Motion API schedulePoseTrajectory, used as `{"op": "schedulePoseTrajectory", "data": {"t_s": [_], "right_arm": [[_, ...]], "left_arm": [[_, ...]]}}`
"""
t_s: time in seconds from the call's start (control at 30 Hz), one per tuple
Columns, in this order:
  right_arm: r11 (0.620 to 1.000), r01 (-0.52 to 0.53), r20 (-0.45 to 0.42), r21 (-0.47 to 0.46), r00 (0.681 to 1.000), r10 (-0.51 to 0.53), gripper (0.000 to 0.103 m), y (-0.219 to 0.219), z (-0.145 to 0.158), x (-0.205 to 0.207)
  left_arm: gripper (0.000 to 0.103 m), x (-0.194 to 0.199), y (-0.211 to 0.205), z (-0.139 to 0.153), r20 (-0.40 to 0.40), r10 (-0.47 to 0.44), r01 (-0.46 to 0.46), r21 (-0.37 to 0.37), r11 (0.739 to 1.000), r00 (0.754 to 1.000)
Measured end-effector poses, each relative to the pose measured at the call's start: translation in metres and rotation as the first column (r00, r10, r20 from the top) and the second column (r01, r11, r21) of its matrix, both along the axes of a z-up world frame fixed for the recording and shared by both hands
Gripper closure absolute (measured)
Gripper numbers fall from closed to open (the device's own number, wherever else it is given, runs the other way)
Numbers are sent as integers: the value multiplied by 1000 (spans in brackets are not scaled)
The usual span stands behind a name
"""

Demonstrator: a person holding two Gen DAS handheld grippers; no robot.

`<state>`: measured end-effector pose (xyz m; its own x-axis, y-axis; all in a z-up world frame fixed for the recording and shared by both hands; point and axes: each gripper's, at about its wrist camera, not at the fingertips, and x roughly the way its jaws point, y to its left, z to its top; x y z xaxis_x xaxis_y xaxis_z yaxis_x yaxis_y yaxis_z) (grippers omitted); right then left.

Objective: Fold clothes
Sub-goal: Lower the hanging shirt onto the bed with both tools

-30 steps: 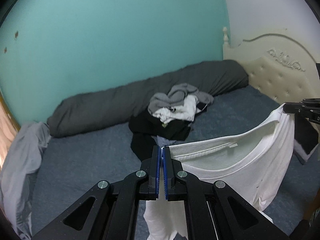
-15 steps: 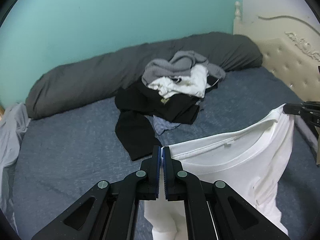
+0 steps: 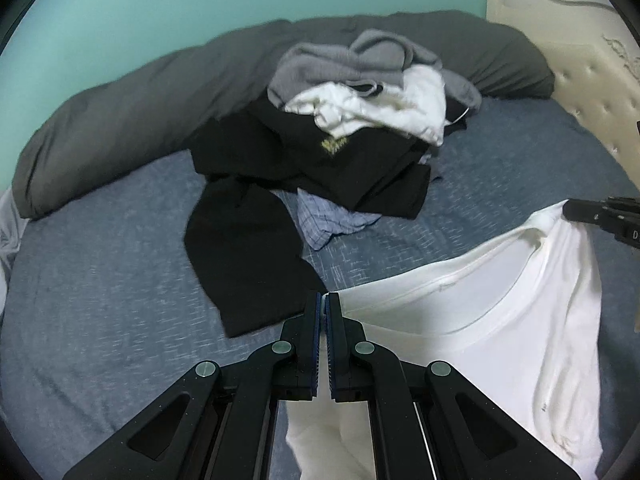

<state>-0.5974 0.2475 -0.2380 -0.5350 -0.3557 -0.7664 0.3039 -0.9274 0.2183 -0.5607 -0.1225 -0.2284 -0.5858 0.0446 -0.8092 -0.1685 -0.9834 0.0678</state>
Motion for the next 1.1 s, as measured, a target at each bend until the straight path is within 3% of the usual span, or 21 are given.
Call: {"op": "schedulePoseTrajectory", "data": {"t_s": [0.33, 0.47, 0.53, 0.6, 0.63, 0.7, 0.73, 0.87, 1.1], "right_arm": [[998, 12, 83, 65, 996, -17, 102, -11, -63, -32], [999, 47, 131, 27, 990, -50, 102, -2, -76, -35], [997, 75, 139, 7, 987, -75, 102, 5, -78, -34], [993, 114, 106, -21, 988, -111, 95, 15, -68, -29], [991, 129, 86, -44, 988, -125, 90, 21, -61, -23], [984, 150, 54, -92, 988, -145, 62, 33, -47, -11], [983, 158, 54, -98, 987, -154, 59, 37, -42, -6], [978, 158, 47, -137, 987, -153, 59, 47, -21, 27], [961, 154, 60, -230, 988, -144, 59, 52, -3, 131]], "left_arm": [[100, -32, 0, -62, 66, 34, -35, 13, 999, 997], [99, -35, -9, -77, 115, 63, -71, 63, 996, 991], [96, -33, -19, -73, 117, 95, -109, 114, 987, 988], [71, -32, -32, -64, 115, 127, -146, 176, 974, 985], [66, -27, -37, -58, 107, 133, -151, 188, 970, 985], [64, -18, -48, -44, 90, 146, -162, 211, 964, 985], [64, -11, -51, -39, 84, 151, -165, 210, 964, 985], [64, 31, -62, -18, 56, 157, -166, 219, 962, 986], [64, 125, -75, 3, 50, 147, -155, 250, 956, 988]]}}
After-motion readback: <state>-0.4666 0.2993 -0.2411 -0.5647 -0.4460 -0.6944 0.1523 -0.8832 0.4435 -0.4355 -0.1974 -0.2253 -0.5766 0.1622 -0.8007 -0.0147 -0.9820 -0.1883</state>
